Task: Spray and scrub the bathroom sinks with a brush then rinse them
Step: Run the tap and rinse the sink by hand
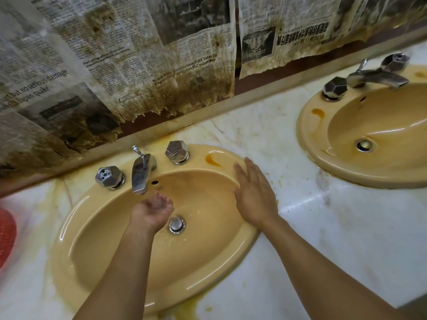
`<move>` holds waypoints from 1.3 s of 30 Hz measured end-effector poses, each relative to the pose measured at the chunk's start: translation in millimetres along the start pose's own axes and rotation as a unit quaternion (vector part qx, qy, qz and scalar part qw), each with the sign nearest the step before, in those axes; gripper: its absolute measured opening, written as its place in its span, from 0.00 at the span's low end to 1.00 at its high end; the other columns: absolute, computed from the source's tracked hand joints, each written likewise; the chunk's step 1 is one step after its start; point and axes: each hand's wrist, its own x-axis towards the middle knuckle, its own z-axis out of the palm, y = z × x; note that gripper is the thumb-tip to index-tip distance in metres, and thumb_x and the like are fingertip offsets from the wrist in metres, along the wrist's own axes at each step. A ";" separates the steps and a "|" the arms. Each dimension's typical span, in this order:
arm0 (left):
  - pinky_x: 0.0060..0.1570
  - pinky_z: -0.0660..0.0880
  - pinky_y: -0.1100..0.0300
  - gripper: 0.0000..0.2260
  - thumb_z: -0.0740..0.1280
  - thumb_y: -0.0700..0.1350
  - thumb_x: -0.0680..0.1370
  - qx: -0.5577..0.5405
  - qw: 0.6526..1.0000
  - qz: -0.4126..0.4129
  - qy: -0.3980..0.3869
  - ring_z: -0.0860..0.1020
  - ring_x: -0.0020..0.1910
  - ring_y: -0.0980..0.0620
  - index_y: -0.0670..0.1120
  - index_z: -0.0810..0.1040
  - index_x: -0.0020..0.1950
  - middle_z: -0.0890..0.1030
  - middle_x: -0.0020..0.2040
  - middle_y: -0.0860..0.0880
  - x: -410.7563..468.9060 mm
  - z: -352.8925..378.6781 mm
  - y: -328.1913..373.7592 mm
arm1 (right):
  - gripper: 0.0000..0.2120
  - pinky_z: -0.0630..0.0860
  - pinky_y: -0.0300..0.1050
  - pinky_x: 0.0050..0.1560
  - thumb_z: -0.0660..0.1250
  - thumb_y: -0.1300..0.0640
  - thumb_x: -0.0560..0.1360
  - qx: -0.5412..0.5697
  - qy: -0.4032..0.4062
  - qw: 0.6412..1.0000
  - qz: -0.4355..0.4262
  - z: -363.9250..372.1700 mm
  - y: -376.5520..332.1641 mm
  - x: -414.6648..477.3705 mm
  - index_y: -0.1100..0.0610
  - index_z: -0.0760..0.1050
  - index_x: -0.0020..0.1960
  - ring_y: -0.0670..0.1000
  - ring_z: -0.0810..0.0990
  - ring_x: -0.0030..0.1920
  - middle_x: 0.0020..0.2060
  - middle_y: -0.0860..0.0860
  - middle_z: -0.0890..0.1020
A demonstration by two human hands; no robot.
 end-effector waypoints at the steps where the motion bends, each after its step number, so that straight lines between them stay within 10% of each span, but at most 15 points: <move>1: 0.52 0.73 0.58 0.17 0.50 0.43 0.88 0.000 1.000 0.000 -0.006 0.75 0.45 0.51 0.41 0.77 0.51 0.77 0.45 0.47 1.3 4.9 -3.5 | 0.33 0.41 0.44 0.78 0.58 0.50 0.85 0.004 0.002 1.000 -0.002 -0.6 0.2 -0.7 0.49 0.45 0.84 0.51 0.42 0.82 0.83 0.51 0.42; 9: 0.68 0.76 0.47 0.15 0.56 0.41 0.86 0.103 0.977 -0.023 -0.187 0.81 0.64 0.38 0.34 0.78 0.60 0.83 0.61 0.35 -18.9 49.6 -46.9 | 0.34 0.42 0.50 0.80 0.53 0.45 0.85 -0.048 -0.024 0.999 0.004 6.0 -3.4 5.1 0.52 0.39 0.83 0.56 0.41 0.82 0.82 0.55 0.37; 18: 0.68 0.74 0.49 0.15 0.56 0.40 0.86 0.054 0.993 0.017 -0.099 0.80 0.63 0.40 0.36 0.77 0.65 0.81 0.63 0.37 -17.2 -17.6 -36.7 | 0.42 0.46 0.59 0.80 0.41 0.31 0.81 -0.105 -0.066 0.990 -0.067 3.3 -43.0 97.4 0.57 0.40 0.83 0.57 0.44 0.82 0.83 0.58 0.48; 26: 0.66 0.72 0.48 0.12 0.54 0.41 0.86 0.024 0.998 0.027 -0.047 0.78 0.64 0.40 0.37 0.75 0.59 0.80 0.60 0.39 -11.5 -41.0 -1.9 | 0.29 0.54 0.54 0.78 0.45 0.43 0.85 -0.069 -0.012 0.994 -0.079 9.2 -41.4 87.8 0.55 0.52 0.83 0.54 0.53 0.81 0.82 0.53 0.56; 39: 0.59 0.74 0.51 0.16 0.53 0.41 0.87 -0.019 0.995 -0.039 -0.085 0.80 0.60 0.43 0.38 0.79 0.61 0.83 0.60 0.41 -0.3 31.0 -26.9 | 0.32 0.51 0.58 0.80 0.42 0.43 0.84 -0.114 0.031 0.991 -0.062 27.4 -7.6 36.7 0.59 0.47 0.83 0.55 0.43 0.83 0.83 0.55 0.44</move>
